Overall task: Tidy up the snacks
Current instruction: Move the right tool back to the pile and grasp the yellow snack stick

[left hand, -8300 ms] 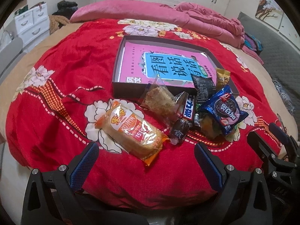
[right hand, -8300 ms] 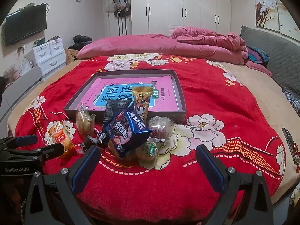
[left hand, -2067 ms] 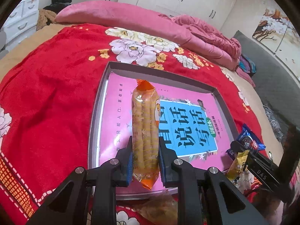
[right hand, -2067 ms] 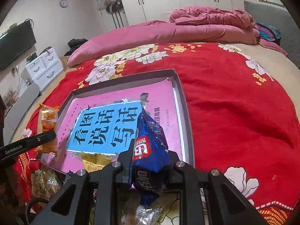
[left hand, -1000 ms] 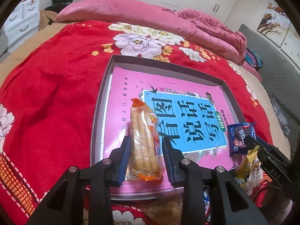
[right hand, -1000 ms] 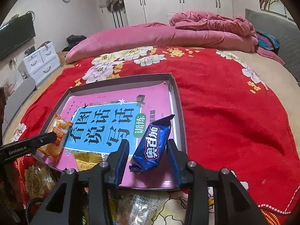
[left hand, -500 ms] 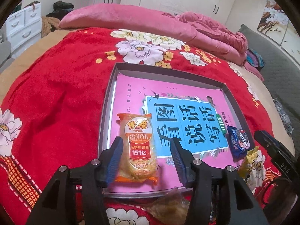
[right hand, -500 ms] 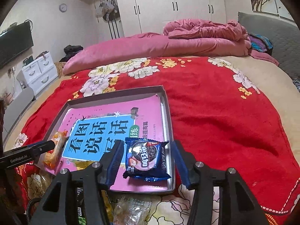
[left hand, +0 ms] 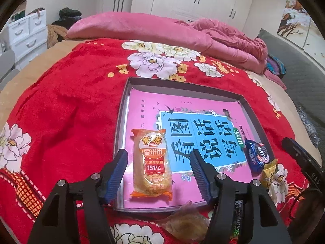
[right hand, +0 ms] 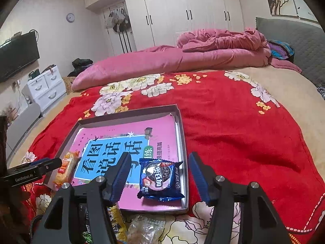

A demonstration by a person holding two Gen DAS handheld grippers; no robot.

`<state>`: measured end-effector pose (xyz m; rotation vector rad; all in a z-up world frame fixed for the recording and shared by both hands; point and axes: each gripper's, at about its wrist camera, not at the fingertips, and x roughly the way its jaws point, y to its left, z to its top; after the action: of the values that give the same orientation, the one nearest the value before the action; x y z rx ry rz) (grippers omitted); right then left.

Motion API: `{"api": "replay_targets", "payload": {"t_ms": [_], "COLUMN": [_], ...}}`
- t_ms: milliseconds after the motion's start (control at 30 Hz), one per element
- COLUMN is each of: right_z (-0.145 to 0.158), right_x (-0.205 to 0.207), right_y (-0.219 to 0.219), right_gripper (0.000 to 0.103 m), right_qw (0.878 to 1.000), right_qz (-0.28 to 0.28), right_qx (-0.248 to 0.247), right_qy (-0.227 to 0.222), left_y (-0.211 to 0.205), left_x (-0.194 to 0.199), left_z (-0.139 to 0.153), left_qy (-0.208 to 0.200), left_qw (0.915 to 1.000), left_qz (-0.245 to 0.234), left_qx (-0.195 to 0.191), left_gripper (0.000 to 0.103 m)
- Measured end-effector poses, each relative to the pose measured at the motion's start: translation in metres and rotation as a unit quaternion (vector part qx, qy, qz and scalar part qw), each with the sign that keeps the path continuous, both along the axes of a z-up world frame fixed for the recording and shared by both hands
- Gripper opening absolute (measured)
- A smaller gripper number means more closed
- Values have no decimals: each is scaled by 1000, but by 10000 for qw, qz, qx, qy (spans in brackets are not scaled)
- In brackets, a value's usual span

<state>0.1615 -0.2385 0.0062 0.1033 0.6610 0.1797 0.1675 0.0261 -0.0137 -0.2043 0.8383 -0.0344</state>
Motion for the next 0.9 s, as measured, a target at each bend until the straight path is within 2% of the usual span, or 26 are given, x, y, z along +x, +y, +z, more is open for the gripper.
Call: {"api": "replay_targets", "payload": {"t_ms": [367, 900], "right_z": [10, 13], "right_x": [-14, -37], "right_y": [-6, -1], "right_gripper": [64, 65], "right_qw": [9997, 9990], "right_qz": [103, 391], "right_qx": [96, 110], "right_qy": [-198, -189], "left_y": [14, 21], "left_x": [-21, -44], "left_z": [12, 15], "left_qy": [-110, -46], "left_qw": [9998, 9996], "left_qz": [128, 156], "left_qx": [-113, -211], "left_gripper": [67, 67]}}
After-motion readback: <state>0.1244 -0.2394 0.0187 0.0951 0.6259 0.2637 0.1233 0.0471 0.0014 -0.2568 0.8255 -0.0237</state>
